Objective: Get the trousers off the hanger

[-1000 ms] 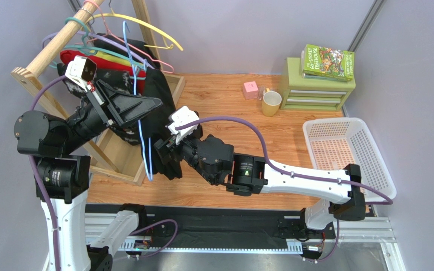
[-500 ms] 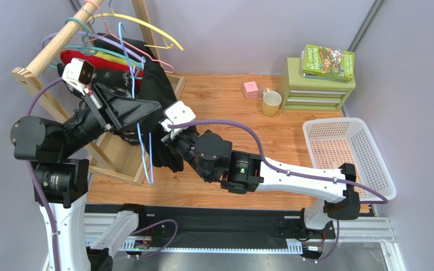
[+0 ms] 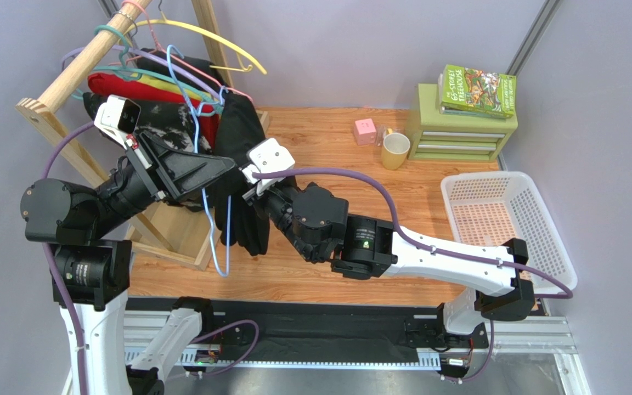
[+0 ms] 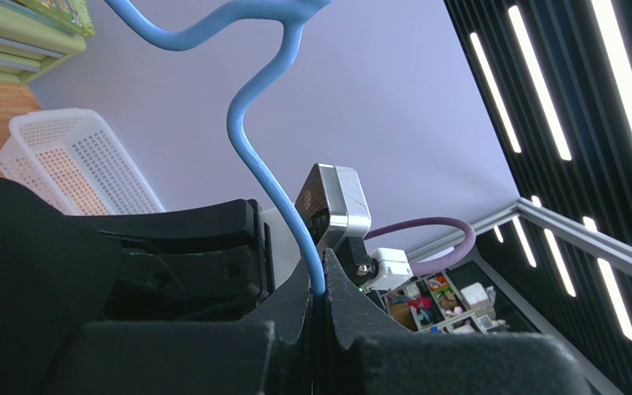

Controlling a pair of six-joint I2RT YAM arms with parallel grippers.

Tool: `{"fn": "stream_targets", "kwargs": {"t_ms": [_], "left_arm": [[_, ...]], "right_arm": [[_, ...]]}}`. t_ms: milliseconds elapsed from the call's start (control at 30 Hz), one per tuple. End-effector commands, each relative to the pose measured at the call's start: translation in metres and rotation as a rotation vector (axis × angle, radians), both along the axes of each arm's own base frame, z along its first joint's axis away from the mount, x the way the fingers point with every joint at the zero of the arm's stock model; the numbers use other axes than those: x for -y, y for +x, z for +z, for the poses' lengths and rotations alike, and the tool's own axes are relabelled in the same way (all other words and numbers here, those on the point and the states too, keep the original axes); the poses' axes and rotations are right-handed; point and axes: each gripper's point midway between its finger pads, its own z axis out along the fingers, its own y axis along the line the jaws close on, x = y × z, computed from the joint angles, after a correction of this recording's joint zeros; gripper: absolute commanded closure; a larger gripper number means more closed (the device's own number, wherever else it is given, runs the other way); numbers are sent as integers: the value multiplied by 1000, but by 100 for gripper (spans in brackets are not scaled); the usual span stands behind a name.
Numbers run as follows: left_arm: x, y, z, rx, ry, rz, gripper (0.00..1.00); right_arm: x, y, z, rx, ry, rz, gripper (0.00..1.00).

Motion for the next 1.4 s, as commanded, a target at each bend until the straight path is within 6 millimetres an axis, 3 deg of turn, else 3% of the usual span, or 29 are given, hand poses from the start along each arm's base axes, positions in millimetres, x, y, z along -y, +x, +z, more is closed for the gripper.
{"fn": "stream_targets", "kwargs": {"t_ms": [0,133,167,233,333,633,800,867,900,933,1033,1067,1133,1167,1367], "left_arm": [[-1,-4,8,69,10,6,100],[0,-3,23,102,5,4,100],[0,3,25,94,7,3,100],[0,0,35,120,6,4,100],[0,5,41,124,6,4,100],[0,15,47,134,9,16,100],[1,17,49,158,42,26,100],[1,21,41,130,64,30,100],[1,23,37,147,88,39,100],[1,25,31,120,99,46,100],[0,28,18,107,141,62,100],[0,30,15,104,150,69,100],[-2,31,7,110,183,96,100],[-3,33,3,104,196,106,100],[-10,41,-33,87,317,174,100]], "right_arm": [[50,1,61,2,187,-67,100],[66,1,53,-23,173,-85,100],[66,2,41,-32,149,-89,100],[79,0,38,-42,145,-91,100],[84,-7,25,-56,105,-51,100],[82,-25,-17,-145,9,68,100],[78,-34,-26,-196,15,121,100],[78,-33,-14,-188,37,113,100],[73,-30,-17,-189,22,98,100],[75,-27,-1,-175,48,85,100],[71,-11,2,-159,37,-18,100],[76,-5,17,-143,63,-66,100],[68,4,16,-125,34,-108,100],[73,7,34,-108,62,-134,100],[59,14,61,-44,71,-141,100]]}}
